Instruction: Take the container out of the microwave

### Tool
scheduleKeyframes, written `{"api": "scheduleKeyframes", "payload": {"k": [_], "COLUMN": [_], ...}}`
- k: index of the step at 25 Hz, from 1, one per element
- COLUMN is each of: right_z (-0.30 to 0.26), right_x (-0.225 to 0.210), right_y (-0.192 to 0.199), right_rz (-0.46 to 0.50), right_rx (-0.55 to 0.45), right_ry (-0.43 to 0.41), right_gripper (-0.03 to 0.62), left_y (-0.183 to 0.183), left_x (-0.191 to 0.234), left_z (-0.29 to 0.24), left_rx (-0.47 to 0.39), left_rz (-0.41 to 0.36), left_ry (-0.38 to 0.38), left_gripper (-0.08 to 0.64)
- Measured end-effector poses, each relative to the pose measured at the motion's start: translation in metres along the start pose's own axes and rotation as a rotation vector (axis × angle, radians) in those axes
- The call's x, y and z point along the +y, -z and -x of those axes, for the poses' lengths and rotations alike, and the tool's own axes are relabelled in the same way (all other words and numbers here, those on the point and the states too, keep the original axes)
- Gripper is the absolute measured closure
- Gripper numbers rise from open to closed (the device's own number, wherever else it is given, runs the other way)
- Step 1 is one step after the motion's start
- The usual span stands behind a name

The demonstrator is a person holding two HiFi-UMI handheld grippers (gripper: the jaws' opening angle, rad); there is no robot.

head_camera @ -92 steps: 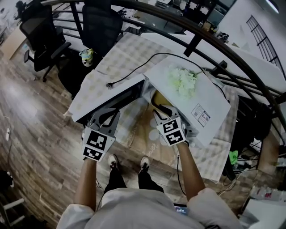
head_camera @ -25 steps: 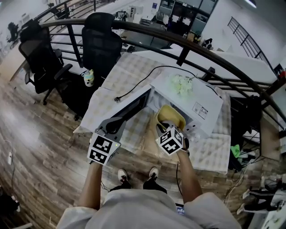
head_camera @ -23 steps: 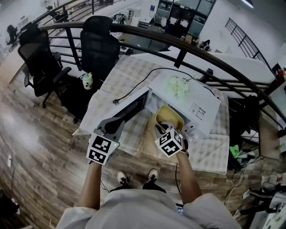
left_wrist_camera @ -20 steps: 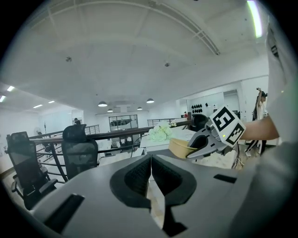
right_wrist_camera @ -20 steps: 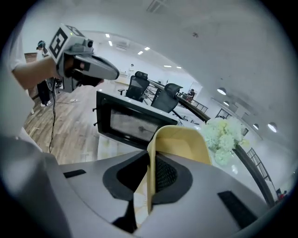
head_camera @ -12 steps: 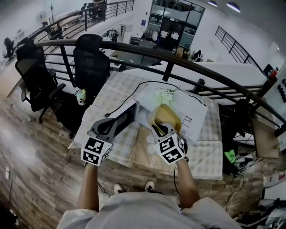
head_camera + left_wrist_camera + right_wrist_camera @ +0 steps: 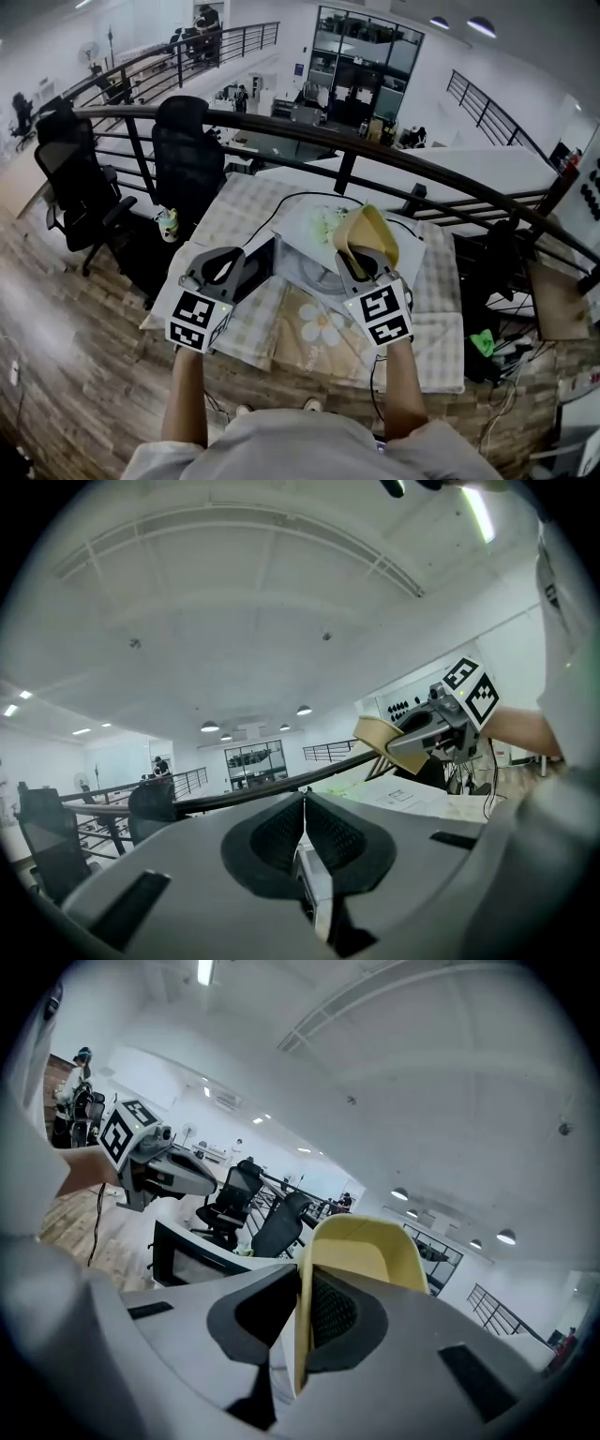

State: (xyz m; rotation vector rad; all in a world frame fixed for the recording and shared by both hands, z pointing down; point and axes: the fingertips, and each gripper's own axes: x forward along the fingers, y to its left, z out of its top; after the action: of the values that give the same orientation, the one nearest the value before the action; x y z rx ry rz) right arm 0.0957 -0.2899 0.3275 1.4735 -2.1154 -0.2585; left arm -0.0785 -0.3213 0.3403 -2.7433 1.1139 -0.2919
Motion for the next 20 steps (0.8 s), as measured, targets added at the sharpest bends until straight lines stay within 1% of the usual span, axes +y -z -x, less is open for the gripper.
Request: {"api": "scheduleKeyframes", "payload": {"k": [5,10,17,20], "right_z": [0.017,0.032,0.038,0.037], "right_x": [-0.023,-0.029,-0.029,-0.028], "right_y": [-0.020,-0.031,-0.039,-0.039], "right_rz": [0.001,0.020,0.047,0.044], "right_rx": [-0.059,-0.091,-0.104,-0.102], "right_ry": [0.037,0.064,0.051,0.044], "right_gripper": [0.554,0.555,0.558,0.560], "left_y": [-0.027,-0.044,-0.063,-0.065], "left_x": [0.002,0.003,0.004,0.004], "left_z": [-0.003,0.002,0.006,0.006], "left_rx": [-0.042,-0.080,-0.114,-0.116], "left_rz": [-0.039,-0.061,-0.073,-0.077], "left_ry": [-0.005,-0.012,-0.012,-0.007], "left_gripper": [0.538,0.538,0.538,0.538]}}
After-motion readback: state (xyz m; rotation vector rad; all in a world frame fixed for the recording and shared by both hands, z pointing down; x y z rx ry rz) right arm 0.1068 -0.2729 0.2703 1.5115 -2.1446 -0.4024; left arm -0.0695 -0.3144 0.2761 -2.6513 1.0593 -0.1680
